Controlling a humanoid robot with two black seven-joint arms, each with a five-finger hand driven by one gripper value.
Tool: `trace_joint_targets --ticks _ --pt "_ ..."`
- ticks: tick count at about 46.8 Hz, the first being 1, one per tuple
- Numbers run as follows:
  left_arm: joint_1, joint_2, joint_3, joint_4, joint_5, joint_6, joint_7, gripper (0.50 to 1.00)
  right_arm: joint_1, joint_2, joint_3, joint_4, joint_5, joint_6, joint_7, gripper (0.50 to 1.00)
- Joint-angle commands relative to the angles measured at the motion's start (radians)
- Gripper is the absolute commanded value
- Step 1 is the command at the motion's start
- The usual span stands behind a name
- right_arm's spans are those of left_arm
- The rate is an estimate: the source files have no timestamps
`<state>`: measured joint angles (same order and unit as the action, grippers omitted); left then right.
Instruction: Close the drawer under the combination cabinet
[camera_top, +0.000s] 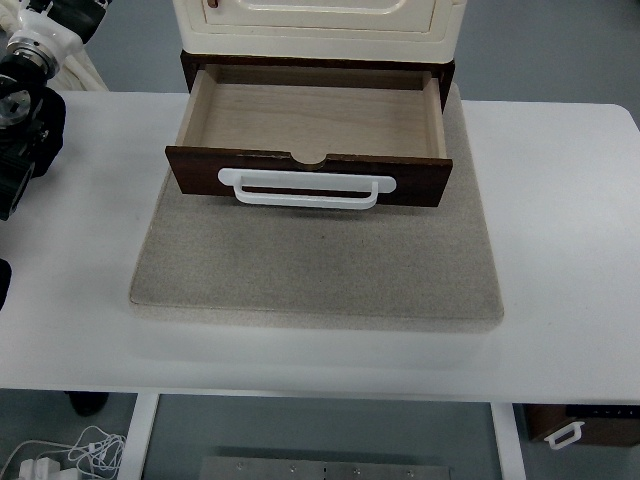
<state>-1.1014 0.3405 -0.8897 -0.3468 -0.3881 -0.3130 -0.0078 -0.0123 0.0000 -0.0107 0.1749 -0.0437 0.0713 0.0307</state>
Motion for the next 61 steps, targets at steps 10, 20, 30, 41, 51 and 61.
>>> trace_joint_targets --ticks 10,20,30,41,51,61 --pt "0.000 0.000 0.000 0.002 0.000 0.000 0.000 0.999 0.000 0.000 0.000 0.000 0.001 -0.001 0.000 0.952" --pt "-0.003 0.003 0.000 0.009 0.000 0.000 0.000 0.999 0.000 0.000 0.000 0.000 0.001 -0.001 0.000 0.952" --pt "-0.006 0.003 0.000 0.015 -0.002 0.008 0.000 0.999 0.000 0.000 0.000 0.000 0.001 -0.001 0.000 0.952" --pt "-0.005 0.003 0.011 0.014 0.000 0.002 0.000 0.996 0.000 0.000 0.000 0.000 0.001 -0.001 0.000 0.952" --pt "-0.002 0.003 0.017 0.012 0.003 0.000 0.000 0.996 0.000 0.000 0.000 0.000 0.001 0.001 0.000 0.952" --pt "-0.002 -0.002 0.017 0.006 0.014 0.000 0.000 0.996 0.000 0.000 0.000 0.000 0.001 0.001 0.000 0.952"
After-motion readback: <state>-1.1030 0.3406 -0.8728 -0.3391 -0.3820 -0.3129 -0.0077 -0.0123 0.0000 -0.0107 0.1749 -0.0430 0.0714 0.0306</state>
